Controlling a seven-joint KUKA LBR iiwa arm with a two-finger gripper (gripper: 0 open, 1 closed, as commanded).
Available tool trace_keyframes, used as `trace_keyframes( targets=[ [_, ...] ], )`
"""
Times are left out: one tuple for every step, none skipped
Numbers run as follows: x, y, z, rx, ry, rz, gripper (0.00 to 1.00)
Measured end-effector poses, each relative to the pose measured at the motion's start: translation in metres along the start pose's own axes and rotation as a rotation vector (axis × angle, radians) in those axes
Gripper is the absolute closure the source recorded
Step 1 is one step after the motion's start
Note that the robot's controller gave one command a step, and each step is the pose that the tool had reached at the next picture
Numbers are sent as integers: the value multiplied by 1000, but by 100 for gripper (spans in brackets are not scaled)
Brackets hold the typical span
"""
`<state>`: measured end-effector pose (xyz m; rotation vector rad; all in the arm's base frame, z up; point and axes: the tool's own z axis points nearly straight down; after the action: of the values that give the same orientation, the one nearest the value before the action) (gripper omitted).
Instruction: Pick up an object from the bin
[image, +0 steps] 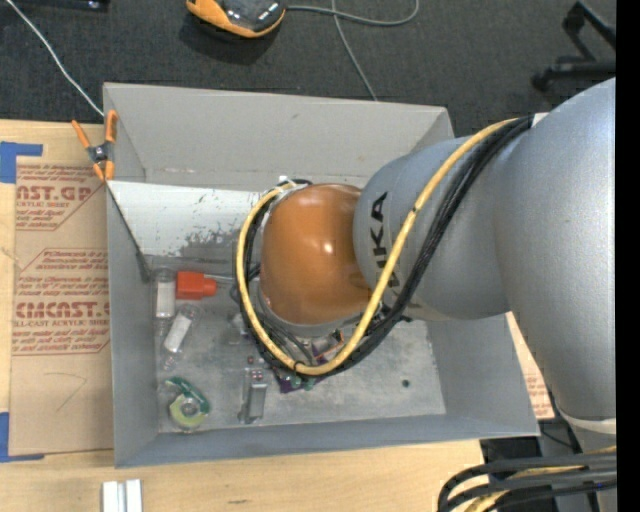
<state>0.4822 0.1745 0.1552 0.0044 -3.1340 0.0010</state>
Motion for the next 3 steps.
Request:
trace_keyframes(
  targets=[
    [-2, -1, -4, -2, -7, 3, 0],
    [-3, -62, 36, 1, 2, -22, 0],
    [-39, -63, 24, -2, -9, -125, 0]
  ],
)
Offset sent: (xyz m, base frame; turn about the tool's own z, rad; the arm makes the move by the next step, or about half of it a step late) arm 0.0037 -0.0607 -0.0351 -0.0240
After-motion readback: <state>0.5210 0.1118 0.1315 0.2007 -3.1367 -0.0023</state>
